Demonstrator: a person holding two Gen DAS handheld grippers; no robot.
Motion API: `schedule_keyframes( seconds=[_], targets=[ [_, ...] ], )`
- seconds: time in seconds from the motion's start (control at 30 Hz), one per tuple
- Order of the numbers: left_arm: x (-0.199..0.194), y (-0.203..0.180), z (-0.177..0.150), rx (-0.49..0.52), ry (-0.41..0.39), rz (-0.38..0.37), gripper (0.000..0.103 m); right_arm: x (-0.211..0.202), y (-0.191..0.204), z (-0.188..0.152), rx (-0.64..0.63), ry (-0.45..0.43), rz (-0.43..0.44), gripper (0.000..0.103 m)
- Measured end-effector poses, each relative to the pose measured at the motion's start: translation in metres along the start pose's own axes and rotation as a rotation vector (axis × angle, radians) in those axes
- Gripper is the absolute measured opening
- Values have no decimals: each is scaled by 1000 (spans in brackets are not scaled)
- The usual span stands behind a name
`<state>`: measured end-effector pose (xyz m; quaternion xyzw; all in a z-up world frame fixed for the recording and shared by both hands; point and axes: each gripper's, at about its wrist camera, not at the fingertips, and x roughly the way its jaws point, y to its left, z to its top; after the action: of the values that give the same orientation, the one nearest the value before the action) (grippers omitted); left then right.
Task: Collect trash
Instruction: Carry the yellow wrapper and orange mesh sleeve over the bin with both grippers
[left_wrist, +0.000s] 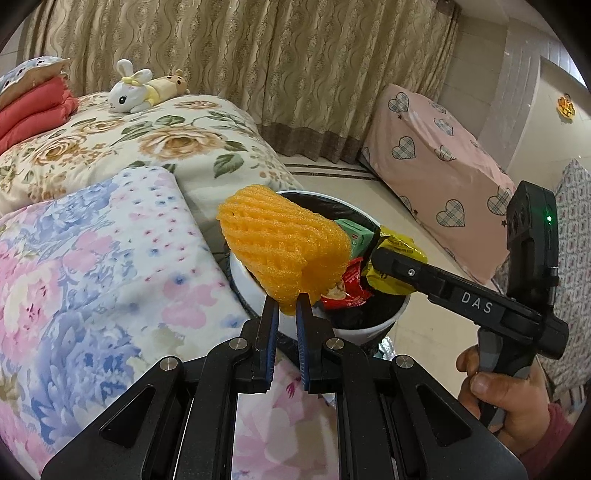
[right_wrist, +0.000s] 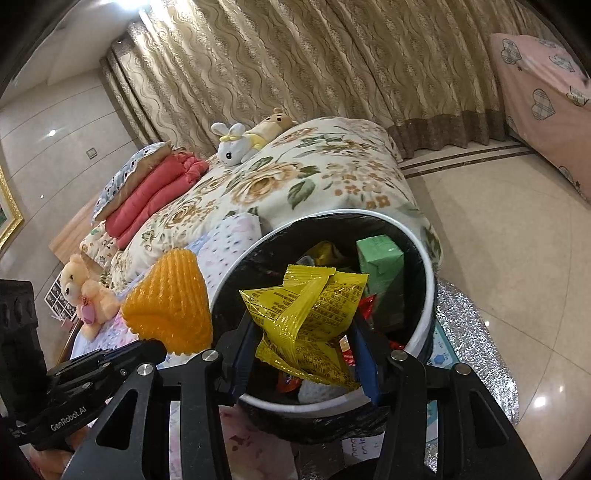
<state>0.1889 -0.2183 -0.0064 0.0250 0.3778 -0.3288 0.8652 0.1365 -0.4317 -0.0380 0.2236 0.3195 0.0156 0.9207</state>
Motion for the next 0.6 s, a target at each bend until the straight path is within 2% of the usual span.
schedule_keyframes(
  seconds=[0.6],
  targets=[
    [19, -10, 13, 26, 16, 8, 9, 7, -9, 12, -5, 1, -19, 50]
  ],
)
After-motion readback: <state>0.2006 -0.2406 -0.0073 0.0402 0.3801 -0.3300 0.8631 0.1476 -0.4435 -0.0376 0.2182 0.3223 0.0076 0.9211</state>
